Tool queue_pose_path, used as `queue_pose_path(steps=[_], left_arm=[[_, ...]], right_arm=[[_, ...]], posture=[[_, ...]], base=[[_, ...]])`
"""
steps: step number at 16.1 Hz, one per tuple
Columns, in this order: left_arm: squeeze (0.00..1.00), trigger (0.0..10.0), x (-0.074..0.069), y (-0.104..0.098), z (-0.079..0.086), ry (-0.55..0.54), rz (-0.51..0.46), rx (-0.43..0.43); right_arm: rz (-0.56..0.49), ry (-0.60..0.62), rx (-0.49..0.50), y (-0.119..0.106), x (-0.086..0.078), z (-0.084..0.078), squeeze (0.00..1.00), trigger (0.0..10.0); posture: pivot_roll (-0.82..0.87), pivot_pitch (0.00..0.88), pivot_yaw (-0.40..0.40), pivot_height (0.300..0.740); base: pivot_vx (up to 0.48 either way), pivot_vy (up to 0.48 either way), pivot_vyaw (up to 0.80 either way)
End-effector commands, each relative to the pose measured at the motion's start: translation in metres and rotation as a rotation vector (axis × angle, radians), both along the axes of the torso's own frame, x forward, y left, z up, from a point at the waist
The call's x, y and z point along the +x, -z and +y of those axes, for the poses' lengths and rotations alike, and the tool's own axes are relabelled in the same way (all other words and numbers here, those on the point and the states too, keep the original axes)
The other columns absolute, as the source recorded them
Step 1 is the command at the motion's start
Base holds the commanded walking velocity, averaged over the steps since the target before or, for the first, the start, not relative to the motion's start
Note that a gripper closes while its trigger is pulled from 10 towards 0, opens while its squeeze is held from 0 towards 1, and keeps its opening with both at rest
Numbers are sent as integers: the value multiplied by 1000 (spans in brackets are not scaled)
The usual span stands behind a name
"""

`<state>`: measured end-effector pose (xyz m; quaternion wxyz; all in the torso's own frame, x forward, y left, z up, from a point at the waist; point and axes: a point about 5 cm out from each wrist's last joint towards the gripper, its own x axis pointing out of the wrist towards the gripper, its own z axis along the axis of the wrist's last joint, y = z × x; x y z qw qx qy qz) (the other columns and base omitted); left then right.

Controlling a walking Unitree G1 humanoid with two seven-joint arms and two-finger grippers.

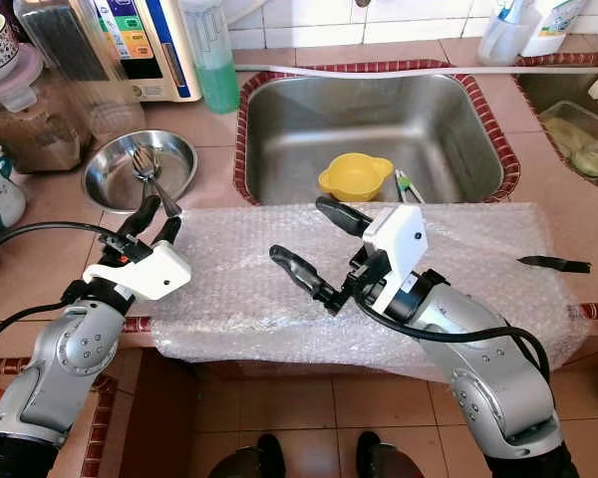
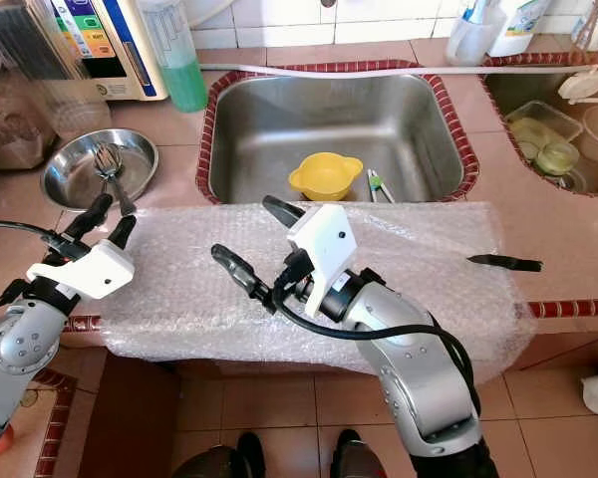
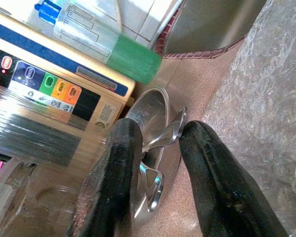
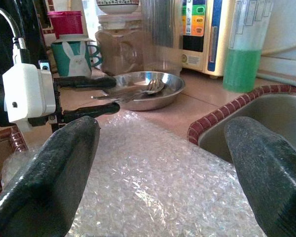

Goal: Kitchen organization

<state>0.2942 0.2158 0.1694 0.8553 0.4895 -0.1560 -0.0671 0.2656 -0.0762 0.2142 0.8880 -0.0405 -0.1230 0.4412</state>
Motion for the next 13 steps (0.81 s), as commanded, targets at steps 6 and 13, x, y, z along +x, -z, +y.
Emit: queue_pose_path(steps=[6,13], left_arm=[[0,0,1,2,4,-5,5,19],[0,0,2,1,6,-8,0,37]], right_arm=[[8,-20,-5,0,-4,2,0,10000],[2,-17,-14,1,-5,2,0,10000]], posture=[[-62,273,76,740],[-61,271,77,740]], base=[[0,0,0],[0,0,0]])
